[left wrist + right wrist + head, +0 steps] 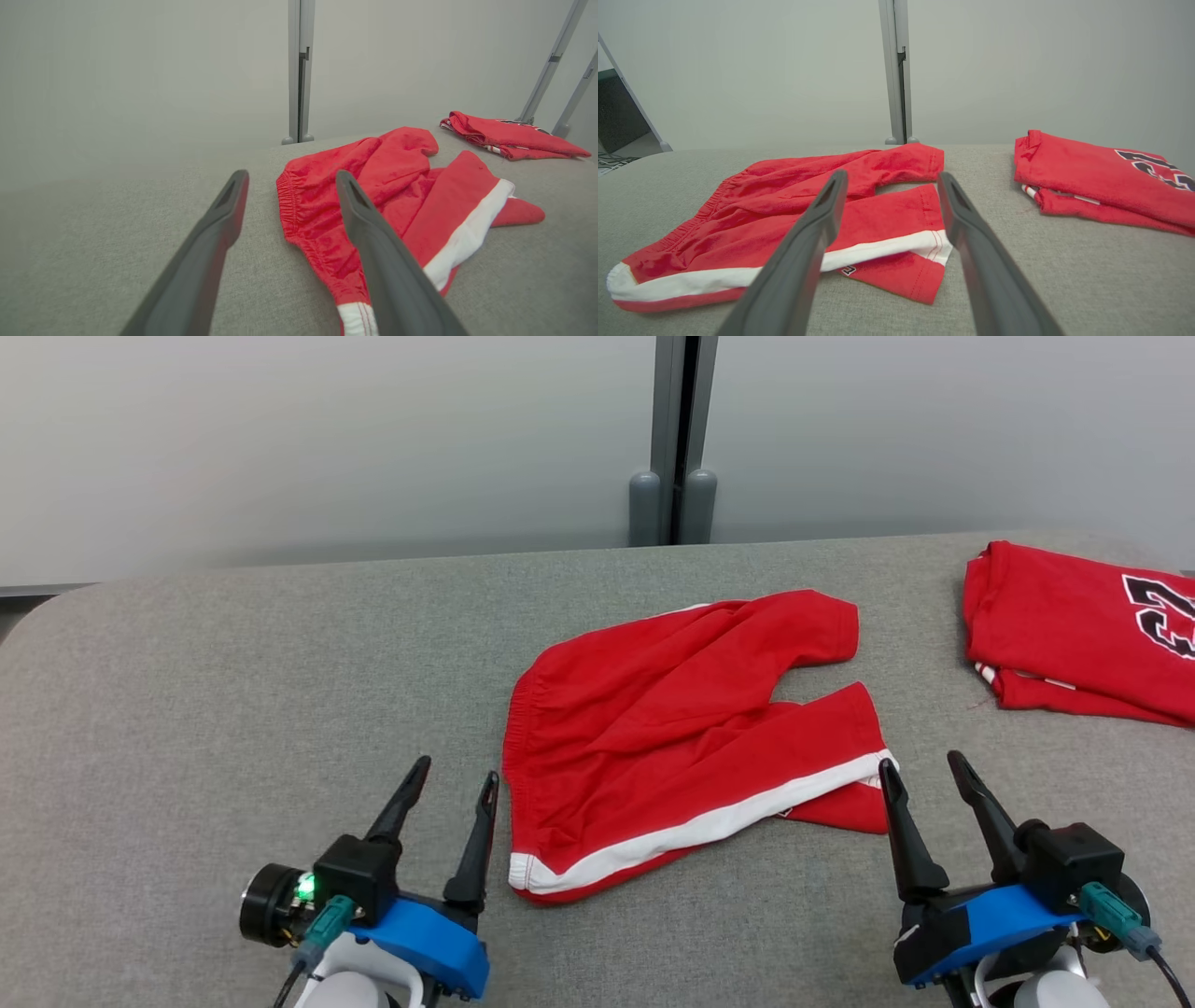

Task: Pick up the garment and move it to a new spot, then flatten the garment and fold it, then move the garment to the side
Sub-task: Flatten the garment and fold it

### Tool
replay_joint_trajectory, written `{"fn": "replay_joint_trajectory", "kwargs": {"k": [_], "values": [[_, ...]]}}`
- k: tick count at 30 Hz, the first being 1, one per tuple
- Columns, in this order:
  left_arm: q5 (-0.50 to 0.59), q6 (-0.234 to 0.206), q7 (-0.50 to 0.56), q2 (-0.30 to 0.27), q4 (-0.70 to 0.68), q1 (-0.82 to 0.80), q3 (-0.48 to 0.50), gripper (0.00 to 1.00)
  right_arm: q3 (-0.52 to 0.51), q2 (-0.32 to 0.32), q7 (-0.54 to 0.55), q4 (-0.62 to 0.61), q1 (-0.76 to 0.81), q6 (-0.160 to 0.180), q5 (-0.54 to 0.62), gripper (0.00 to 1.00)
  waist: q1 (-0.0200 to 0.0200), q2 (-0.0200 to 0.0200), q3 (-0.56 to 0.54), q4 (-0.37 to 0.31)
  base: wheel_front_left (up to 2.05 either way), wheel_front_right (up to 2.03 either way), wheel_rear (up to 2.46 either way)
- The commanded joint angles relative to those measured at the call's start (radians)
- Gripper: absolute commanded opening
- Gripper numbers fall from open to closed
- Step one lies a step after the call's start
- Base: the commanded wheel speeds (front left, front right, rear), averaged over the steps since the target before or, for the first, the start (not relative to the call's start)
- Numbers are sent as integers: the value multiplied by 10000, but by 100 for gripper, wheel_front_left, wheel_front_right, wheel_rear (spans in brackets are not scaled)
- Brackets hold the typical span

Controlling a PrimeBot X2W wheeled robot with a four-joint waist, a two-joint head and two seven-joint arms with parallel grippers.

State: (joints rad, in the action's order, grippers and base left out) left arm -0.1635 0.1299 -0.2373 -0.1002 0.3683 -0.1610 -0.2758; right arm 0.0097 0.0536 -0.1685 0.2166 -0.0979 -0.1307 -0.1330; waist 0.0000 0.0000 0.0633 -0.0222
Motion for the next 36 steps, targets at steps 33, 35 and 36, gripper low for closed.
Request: {"fn": "replay_joint_trajectory", "kwargs": {"k": [33,35,36], "values": [[-2564,-401,-221,-1224,3487,-929,-1900,0,-80,8,-141,882,-83,-1,-79,100,0,0,254,-177,0,0,0],[-2610,-462,-243,-1321,3443,-763,-1758,0,-61,6,-155,959,-82,-1,-85,100,0,0,249,-138,0,0,0],[-2648,-495,-253,-1355,3417,-712,-1697,0,-58,4,-165,987,-78,-1,-80,100,0,0,244,-120,0,0,0]]}}
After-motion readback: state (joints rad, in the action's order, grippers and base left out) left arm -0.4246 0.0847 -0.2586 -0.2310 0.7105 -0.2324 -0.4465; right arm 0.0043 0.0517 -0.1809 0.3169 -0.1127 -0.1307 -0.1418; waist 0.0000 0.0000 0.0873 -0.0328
